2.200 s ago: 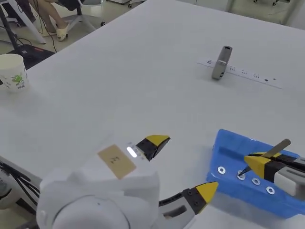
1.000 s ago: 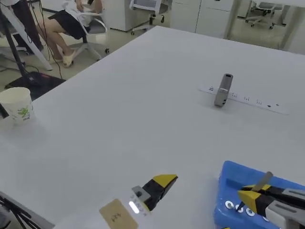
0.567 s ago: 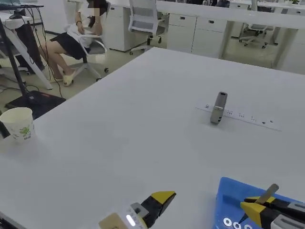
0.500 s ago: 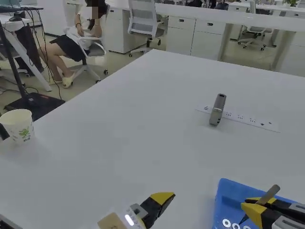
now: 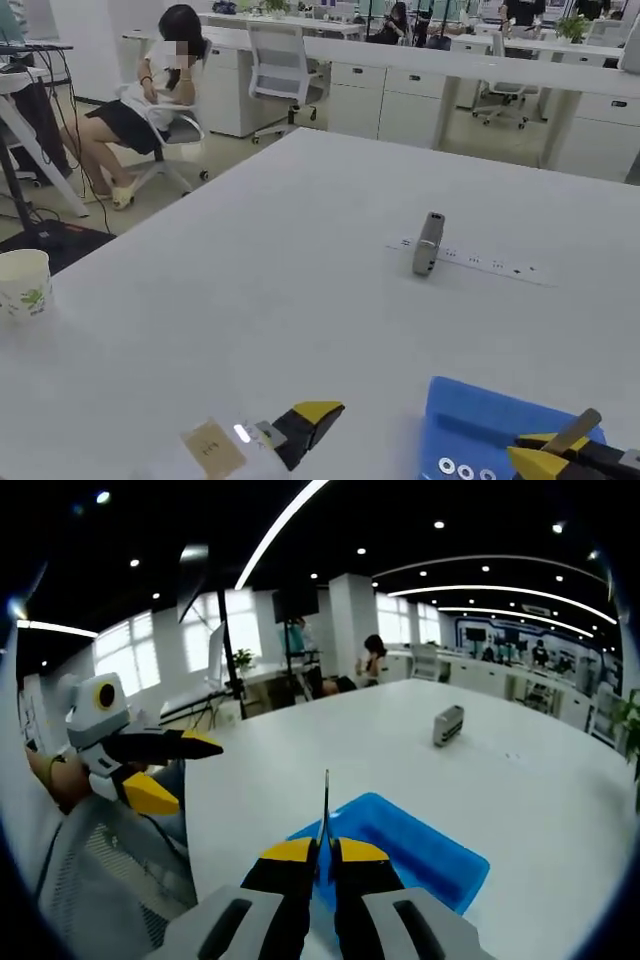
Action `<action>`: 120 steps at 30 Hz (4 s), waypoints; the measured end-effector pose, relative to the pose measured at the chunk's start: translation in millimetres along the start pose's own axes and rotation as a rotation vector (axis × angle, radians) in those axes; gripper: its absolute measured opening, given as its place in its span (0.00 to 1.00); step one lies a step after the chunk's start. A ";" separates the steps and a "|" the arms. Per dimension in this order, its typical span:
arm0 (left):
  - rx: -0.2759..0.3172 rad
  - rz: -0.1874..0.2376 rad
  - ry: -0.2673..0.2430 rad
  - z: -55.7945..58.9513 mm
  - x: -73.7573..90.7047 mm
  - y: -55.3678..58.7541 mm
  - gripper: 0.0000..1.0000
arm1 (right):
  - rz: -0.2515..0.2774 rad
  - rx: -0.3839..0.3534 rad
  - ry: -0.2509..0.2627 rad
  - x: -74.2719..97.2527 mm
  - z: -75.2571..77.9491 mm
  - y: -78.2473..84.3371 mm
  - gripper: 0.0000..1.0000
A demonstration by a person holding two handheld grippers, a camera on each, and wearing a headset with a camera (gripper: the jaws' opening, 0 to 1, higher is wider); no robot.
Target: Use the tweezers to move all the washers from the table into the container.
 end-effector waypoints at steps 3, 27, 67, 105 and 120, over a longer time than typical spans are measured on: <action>0.005 0.006 0.005 0.5 0.1 -0.3 0.54 | -0.001 -0.006 0.000 6.7 -1.4 4.9 0.04; 0.123 -0.008 -0.047 -10.7 2.4 5.6 0.54 | -0.047 0.023 -0.096 63.2 -14.2 48.9 0.04; -0.059 -0.164 0.791 83.8 -59.1 -56.4 0.24 | 0.028 -0.054 0.048 73.9 -15.4 51.0 0.04; -0.584 -0.446 1.113 122.8 -91.6 -40.2 0.00 | -0.105 0.149 -0.035 59.8 -34.6 65.5 0.04; -0.624 -0.518 0.959 80.5 -89.0 -7.3 0.00 | -0.306 0.357 -0.089 28.5 -24.5 77.4 0.05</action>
Point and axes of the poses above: the centre of the closed fingertips' face, and the gripper's own axes: x roughly backward along the fingers, z roughly to its right, y roughly out of its underside, the point moved 6 cm from there along x, roughly backward along the fingers, and after that the axes turned 8 degrees about y, right-handed, at the moved point
